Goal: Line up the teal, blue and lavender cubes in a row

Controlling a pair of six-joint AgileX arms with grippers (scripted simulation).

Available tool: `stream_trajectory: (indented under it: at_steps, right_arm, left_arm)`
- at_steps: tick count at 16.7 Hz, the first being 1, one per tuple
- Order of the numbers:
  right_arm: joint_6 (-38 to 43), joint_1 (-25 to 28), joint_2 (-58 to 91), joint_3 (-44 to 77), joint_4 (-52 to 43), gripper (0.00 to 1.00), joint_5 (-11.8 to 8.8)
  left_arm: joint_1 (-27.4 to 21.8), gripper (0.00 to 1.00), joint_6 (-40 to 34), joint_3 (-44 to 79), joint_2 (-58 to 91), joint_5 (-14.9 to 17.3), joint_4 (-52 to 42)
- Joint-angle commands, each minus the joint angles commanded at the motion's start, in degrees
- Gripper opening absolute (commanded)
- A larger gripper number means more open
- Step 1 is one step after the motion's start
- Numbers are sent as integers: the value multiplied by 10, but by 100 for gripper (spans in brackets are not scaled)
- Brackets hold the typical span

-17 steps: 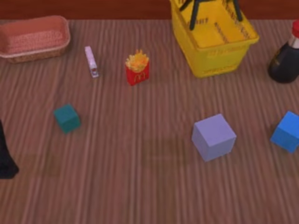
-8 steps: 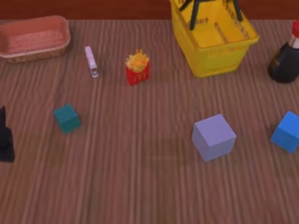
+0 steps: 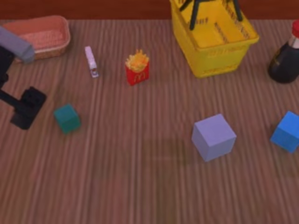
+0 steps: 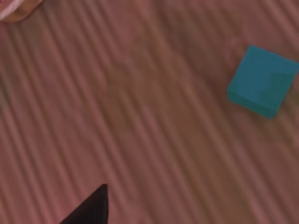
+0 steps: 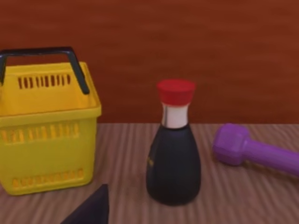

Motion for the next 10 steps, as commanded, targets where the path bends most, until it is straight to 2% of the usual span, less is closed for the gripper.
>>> stream_trajectory:
  at_steps: [5,10]
  right_arm:
    - [0,0,0,0,0,100,0]
    - [0,0,0,0,0,100,0]
  left_arm:
    - [-28,100,96,204,272,1,-147]
    - [-46,100,161,354,440,1,-237]
